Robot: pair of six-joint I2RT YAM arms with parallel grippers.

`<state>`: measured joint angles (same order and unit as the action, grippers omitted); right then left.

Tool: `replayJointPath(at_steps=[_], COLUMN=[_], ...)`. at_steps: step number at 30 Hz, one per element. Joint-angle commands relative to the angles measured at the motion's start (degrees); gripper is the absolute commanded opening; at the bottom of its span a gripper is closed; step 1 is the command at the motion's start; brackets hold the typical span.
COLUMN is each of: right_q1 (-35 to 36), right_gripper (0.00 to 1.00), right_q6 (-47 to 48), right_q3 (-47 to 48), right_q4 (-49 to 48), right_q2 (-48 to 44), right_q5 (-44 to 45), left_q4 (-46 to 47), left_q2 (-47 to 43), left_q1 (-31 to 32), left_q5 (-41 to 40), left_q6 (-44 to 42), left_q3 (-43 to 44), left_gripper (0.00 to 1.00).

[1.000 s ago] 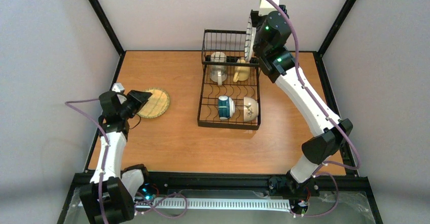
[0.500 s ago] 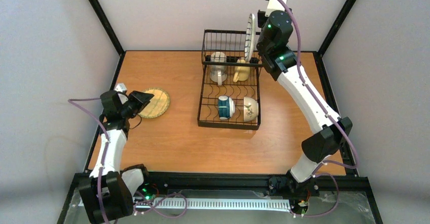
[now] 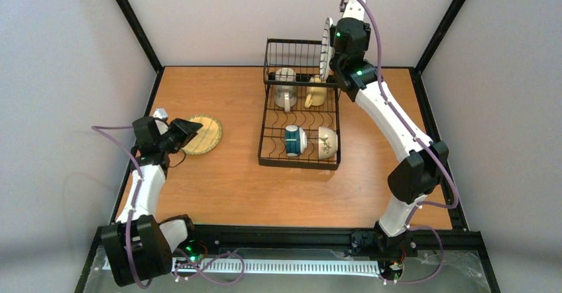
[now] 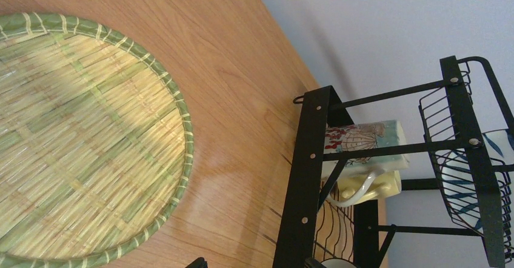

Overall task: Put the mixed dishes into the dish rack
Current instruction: Insert the plate into the dish rack.

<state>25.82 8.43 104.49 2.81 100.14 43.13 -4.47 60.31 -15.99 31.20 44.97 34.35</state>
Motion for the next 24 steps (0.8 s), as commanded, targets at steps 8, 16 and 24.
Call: replayJointPath(at_steps=[8, 16, 24], right_q1=[-1.05, -1.05, -1.04], right_gripper=[0.02, 0.02, 0.02], right_q6=[-6.30, -6.85, -5.51], right_q3=[-2.45, -4.91, -8.11], right_q4=[2.39, 1.70, -0.96], right_q2=[2.36, 2.87, 2.82], right_q5=[1.51, 2.05, 2.35], left_q4=[0.24, 1.40, 3.03], left_q2=[2.05, 2.62, 2.89], left_q1=[0.17, 0.17, 0.17], left_q5=[1.97, 3.06, 4.17], left_q6=[-1.64, -1.08, -0.33], left_q3=[2.74, 2.51, 1.79], left_gripper=[0.91, 0.91, 0.91])
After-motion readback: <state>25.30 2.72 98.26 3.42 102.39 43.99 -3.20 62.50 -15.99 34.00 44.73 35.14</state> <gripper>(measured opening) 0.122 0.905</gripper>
